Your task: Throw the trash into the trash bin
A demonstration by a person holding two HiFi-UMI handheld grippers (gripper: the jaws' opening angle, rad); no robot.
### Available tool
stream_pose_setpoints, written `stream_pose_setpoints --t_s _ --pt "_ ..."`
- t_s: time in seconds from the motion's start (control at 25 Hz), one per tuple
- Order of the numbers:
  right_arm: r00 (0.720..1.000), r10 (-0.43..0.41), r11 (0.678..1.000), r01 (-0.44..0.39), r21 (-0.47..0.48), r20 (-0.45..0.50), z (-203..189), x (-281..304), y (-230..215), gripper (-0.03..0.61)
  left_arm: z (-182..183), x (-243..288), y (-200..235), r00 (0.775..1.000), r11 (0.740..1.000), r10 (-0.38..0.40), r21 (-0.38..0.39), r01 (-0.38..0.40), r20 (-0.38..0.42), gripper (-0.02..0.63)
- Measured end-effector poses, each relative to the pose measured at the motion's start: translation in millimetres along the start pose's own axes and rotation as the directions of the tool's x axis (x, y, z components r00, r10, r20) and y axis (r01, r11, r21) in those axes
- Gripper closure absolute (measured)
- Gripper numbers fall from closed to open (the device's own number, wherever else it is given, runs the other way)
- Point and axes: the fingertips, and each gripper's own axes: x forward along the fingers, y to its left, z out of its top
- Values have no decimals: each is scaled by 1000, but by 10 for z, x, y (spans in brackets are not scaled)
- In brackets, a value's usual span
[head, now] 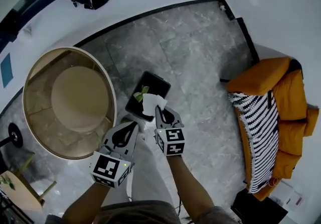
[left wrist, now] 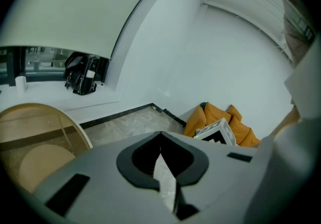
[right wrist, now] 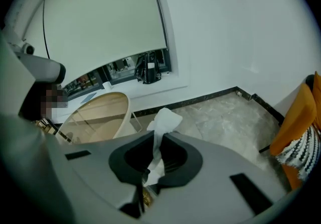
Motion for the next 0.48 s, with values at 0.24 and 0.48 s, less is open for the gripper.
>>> stream_pose_setpoints --t_s 0.24,0.48 --pt "995 -16 1000 15 -13 -96 -623 591 -124 552 -513 270 491 999 998 36 -49 -37 -36 594" --pt "986 -23 999 17 -43 -164 -919 737 -145 551 -729 230 650 996 992 71 -97 -76 -60 594"
